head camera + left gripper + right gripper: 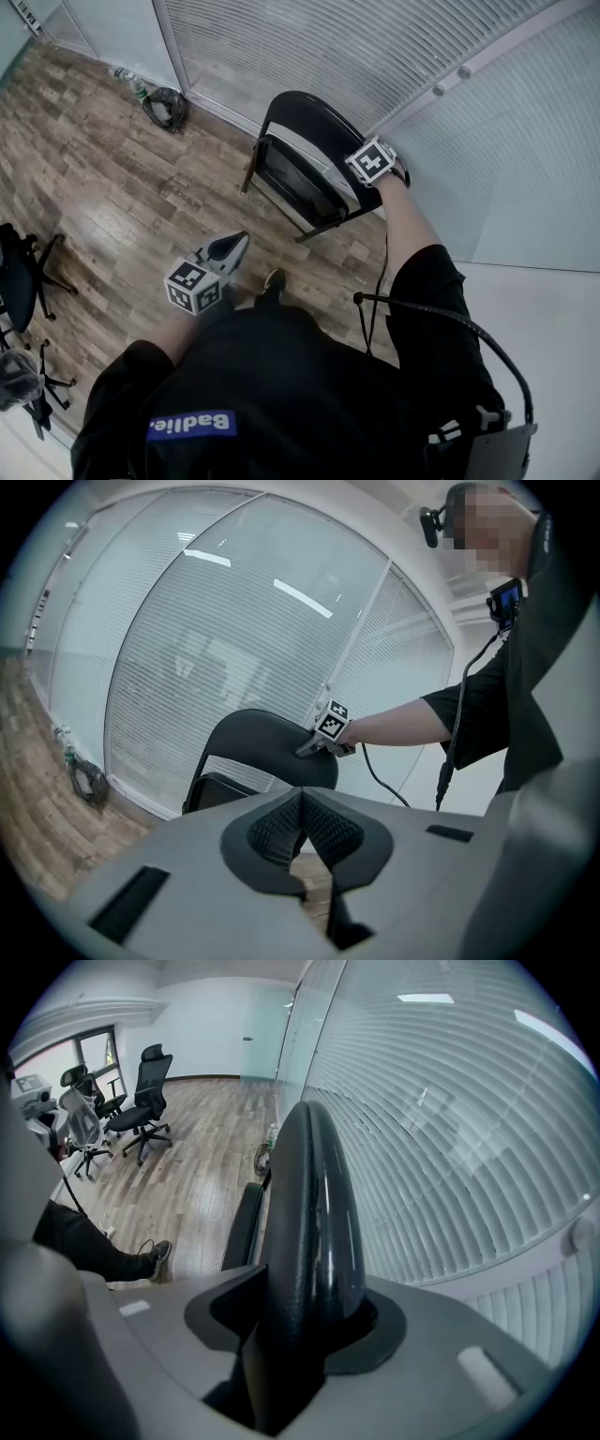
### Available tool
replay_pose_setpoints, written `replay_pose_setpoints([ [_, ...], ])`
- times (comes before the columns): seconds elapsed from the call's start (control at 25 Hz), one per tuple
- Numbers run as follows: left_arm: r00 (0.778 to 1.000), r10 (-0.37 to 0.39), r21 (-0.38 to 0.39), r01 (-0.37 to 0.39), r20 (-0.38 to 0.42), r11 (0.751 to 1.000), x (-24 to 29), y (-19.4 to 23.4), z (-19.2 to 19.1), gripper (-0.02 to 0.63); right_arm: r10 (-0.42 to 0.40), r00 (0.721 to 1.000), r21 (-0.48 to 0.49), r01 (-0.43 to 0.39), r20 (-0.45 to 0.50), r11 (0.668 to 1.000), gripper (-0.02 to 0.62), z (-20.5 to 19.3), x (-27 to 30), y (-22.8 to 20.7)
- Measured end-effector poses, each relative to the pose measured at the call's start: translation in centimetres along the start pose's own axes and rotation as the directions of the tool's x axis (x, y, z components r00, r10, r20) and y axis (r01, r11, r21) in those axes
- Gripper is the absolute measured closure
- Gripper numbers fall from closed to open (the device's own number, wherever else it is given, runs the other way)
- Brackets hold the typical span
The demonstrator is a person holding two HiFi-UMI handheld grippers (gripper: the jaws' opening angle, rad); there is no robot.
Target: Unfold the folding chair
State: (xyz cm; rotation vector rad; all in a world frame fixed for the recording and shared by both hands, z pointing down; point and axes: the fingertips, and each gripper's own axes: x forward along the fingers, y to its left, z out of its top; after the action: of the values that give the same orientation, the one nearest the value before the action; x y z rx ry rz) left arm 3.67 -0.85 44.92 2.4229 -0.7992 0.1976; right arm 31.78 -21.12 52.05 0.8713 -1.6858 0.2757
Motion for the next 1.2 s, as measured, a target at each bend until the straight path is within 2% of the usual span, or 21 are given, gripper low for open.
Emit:
replay_pose_setpoints([
  [0.72,1.0,-0.024,-0.155,0.026,0.012,0.988,4.0,1.7,-0.2,0.6,-0.001,1.0,-0.002,0.001,-0.005,1.0,0.417,-0.1,-0.1,0.1],
  [1.2,0.998,-0.053,-0.219,0.048,-0.016,0.975,7.2,1.5,-1.8,0.6,0.0,1.0,-0.006,0.0,-0.006,1.0,0.414,-0.2,0.1,0.2],
])
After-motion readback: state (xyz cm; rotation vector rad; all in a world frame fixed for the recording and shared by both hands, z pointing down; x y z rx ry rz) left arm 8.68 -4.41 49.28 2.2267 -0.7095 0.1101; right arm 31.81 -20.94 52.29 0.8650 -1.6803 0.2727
